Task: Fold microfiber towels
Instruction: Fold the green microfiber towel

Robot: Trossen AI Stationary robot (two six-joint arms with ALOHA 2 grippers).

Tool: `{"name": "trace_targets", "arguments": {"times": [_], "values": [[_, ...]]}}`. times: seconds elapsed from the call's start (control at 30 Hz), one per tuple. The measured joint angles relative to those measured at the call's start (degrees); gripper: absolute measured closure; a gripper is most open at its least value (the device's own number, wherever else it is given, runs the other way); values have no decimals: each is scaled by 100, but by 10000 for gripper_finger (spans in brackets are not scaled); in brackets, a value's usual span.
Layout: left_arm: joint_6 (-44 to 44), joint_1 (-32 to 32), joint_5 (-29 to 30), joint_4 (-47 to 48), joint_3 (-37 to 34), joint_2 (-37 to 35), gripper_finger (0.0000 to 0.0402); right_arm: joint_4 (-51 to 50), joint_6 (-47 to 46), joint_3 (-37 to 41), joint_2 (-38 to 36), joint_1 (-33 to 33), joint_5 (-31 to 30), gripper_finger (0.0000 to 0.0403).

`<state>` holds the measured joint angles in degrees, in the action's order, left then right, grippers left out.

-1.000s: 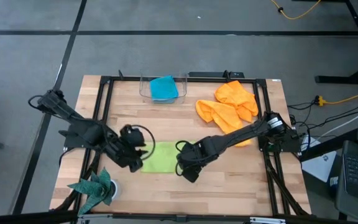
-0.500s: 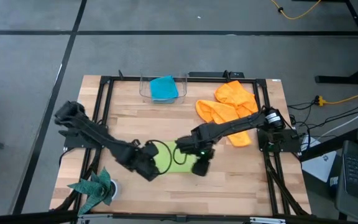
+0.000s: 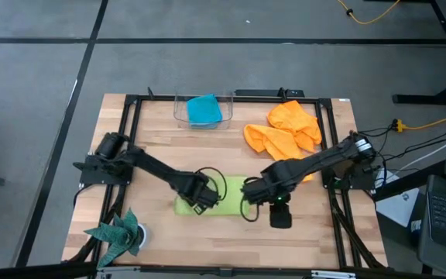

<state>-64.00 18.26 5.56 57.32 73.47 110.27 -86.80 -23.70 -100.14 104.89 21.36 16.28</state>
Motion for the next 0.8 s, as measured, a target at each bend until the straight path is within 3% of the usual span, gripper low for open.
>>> {"name": "trace_targets", "arguments": {"times": [0.2, 0.47, 0.57, 0.8], "values": [[993, -594, 143, 359, 28, 332, 268, 43, -240, -2, -483, 238, -669, 264], [1842, -1532, 1786, -101, 69, 336, 268, 194, -438, -4, -843, 445, -1402, 264], [1952, -1805, 1696, -256, 251, 334, 268, 227, -427, -4, -902, 458, -1474, 264], [1586, -1818, 614, -43, 1036, 218, 269, 93, 6, -4, -914, 455, -1474, 264]]}}
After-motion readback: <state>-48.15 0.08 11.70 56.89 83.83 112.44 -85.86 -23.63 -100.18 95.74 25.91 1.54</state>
